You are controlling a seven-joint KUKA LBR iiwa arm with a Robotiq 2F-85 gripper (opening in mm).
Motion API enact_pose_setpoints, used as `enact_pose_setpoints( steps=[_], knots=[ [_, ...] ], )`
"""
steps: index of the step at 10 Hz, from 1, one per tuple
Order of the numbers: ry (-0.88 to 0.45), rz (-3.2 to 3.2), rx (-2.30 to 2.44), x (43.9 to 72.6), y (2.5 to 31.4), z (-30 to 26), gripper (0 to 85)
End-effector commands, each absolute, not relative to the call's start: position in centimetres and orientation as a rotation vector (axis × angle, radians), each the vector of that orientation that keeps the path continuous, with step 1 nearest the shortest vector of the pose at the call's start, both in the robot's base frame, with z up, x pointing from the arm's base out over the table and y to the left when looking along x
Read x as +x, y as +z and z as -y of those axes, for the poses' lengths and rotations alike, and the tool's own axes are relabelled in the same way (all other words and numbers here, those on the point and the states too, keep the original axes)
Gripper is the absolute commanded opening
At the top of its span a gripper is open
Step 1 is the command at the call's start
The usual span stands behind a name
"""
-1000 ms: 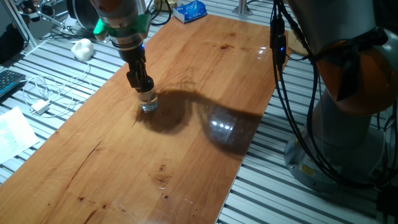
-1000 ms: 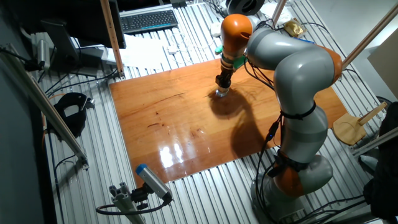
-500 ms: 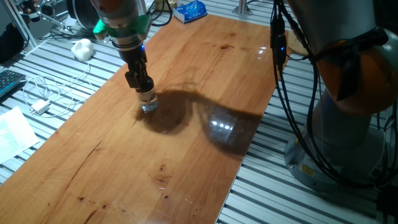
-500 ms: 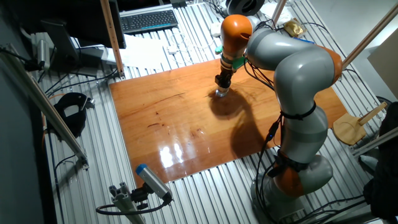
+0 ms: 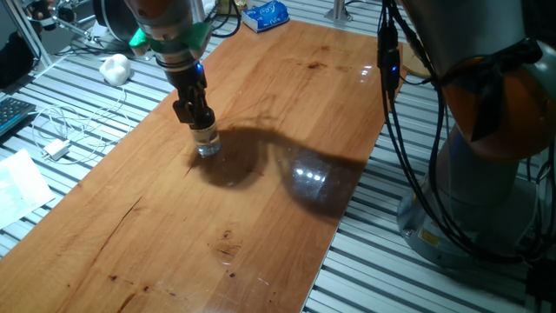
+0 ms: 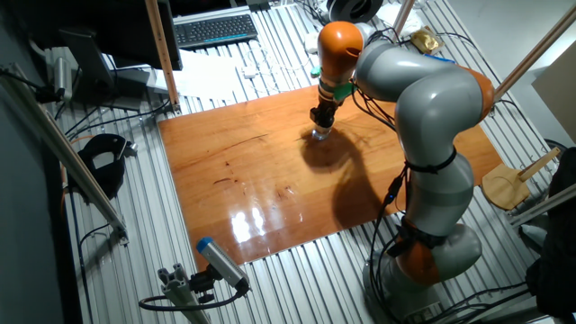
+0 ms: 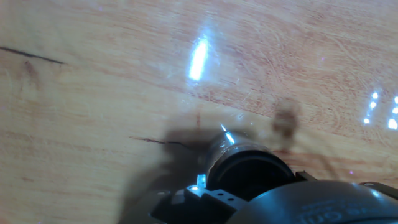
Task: Screw the lid onto the jar
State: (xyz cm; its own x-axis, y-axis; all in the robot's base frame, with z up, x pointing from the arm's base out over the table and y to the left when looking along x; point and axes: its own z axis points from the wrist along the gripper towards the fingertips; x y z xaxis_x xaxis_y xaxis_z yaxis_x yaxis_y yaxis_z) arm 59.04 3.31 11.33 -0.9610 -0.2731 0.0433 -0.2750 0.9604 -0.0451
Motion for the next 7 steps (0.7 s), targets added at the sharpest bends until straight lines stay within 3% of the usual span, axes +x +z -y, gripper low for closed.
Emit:
enact_pose_setpoints(
  steps=[1, 7],
  knots=[
    [0.079, 3.076, 0.412, 59.05, 11.33, -3.29, 51.0],
    [0.055, 3.077, 0.259, 58.93, 11.21, -3.33, 51.0]
  ],
)
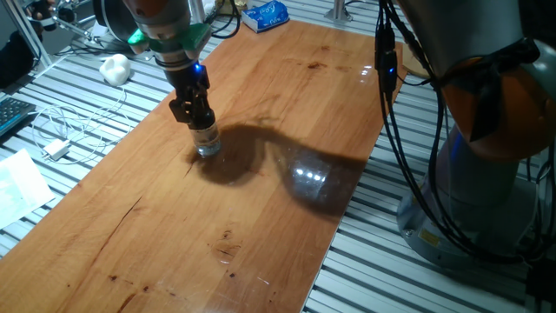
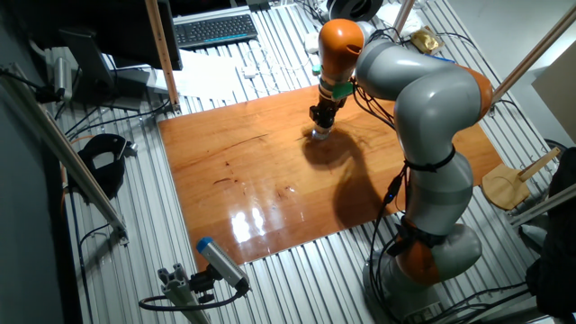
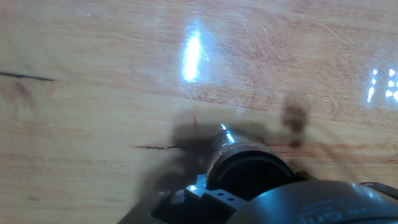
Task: Screw the lid onto the jar
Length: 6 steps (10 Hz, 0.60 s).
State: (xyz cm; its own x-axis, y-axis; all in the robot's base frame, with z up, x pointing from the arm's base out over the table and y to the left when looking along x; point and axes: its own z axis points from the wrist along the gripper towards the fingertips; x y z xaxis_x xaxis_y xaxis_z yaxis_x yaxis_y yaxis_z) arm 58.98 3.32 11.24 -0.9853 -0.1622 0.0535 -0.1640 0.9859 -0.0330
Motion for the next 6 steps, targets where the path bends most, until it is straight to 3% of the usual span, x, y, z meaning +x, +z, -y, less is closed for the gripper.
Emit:
enact_pose_setpoints(
  steps=[1, 6],
  knots=[
    [0.058, 3.079, 0.248, 58.91, 11.17, -3.34, 51.0],
    [0.042, 3.089, 0.151, 58.89, 11.10, -3.36, 51.0]
  ],
)
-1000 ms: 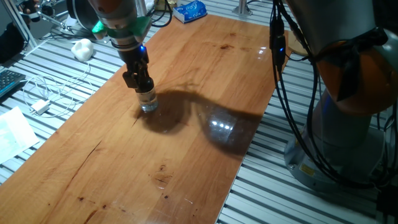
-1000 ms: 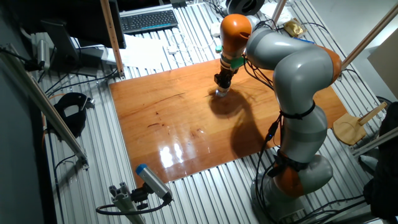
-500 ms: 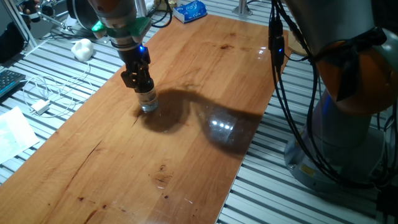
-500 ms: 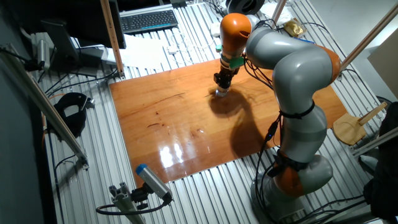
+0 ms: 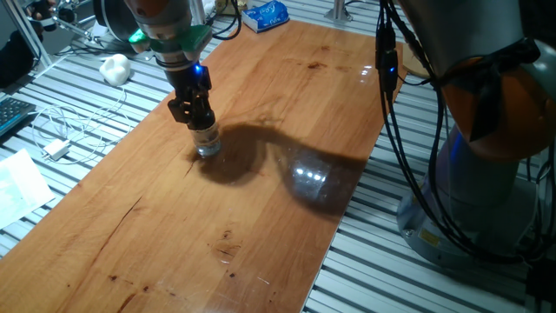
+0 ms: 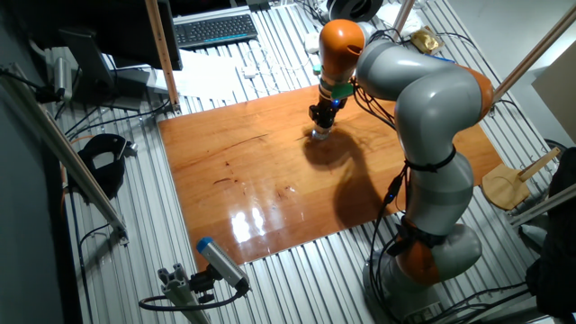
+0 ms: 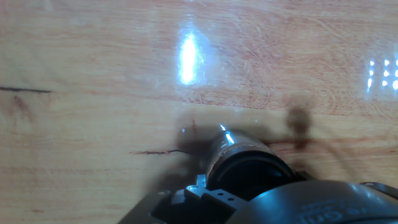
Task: Screw the lid onto the jar
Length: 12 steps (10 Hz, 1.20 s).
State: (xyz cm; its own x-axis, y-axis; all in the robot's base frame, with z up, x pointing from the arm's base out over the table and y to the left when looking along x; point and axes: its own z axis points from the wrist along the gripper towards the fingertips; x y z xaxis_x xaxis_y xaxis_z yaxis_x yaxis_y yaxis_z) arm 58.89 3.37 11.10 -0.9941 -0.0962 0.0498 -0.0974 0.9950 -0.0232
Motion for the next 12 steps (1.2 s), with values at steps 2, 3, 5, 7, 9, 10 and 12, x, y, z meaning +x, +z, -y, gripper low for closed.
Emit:
enact_pose_setpoints(
  steps=[2, 3, 5, 7, 9, 10, 12],
  knots=[
    [0.037, 3.090, 0.135, 58.89, 11.11, -3.36, 51.0],
    [0.035, 3.091, 0.126, 58.89, 11.11, -3.36, 51.0],
    [0.031, 3.094, 0.086, 58.88, 11.14, -3.40, 51.0],
    [0.032, 3.097, 0.043, 58.87, 11.15, -3.42, 51.0],
    [0.026, 3.099, -0.009, 58.87, 11.16, -3.44, 51.0],
    [0.020, 3.099, -0.042, 58.86, 11.17, -3.44, 51.0],
    [0.017, 3.101, -0.106, 58.78, 11.14, -3.48, 51.0]
  ],
)
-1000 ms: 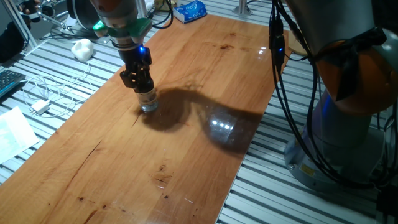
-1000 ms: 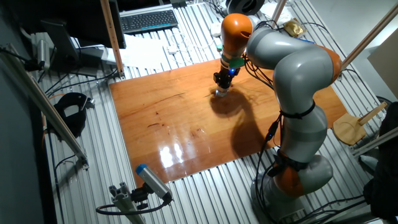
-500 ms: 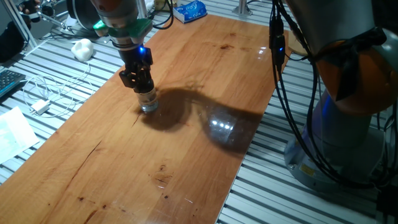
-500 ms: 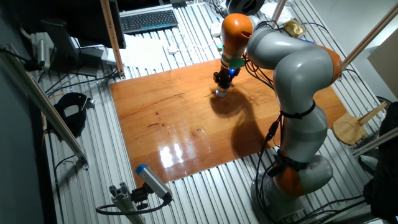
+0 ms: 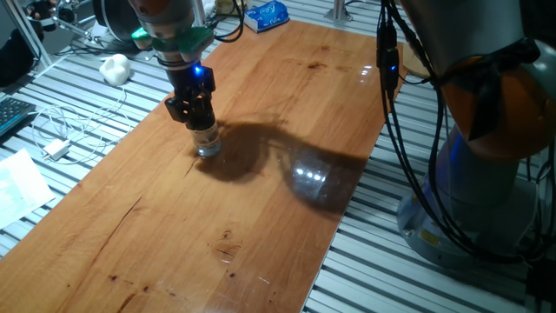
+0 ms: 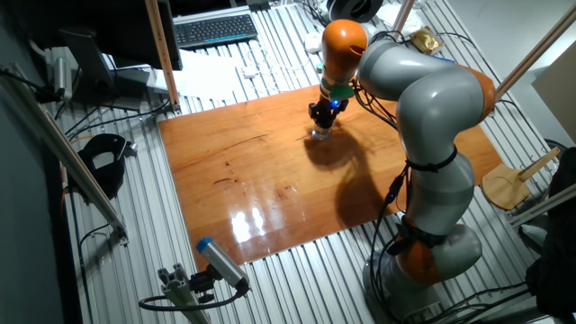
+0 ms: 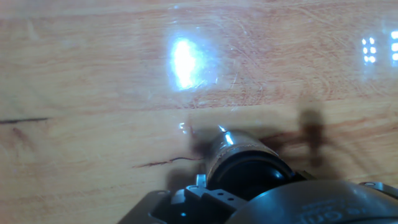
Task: Screw the lid onto the jar
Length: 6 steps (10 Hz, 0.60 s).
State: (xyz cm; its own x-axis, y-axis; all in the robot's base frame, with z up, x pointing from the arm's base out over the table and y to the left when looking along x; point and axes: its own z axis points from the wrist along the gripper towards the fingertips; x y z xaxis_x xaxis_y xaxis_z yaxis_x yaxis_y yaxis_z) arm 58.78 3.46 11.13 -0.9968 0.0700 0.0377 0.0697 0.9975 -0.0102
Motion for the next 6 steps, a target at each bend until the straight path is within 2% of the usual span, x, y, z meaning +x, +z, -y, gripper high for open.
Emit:
enact_pose_setpoints(
  steps=[1, 6],
  knots=[
    [0.010, 3.103, -0.128, 58.74, 11.10, -3.48, 51.0],
    [-0.021, 3.105, -0.261, 58.70, 11.01, -3.42, 51.0]
  ],
)
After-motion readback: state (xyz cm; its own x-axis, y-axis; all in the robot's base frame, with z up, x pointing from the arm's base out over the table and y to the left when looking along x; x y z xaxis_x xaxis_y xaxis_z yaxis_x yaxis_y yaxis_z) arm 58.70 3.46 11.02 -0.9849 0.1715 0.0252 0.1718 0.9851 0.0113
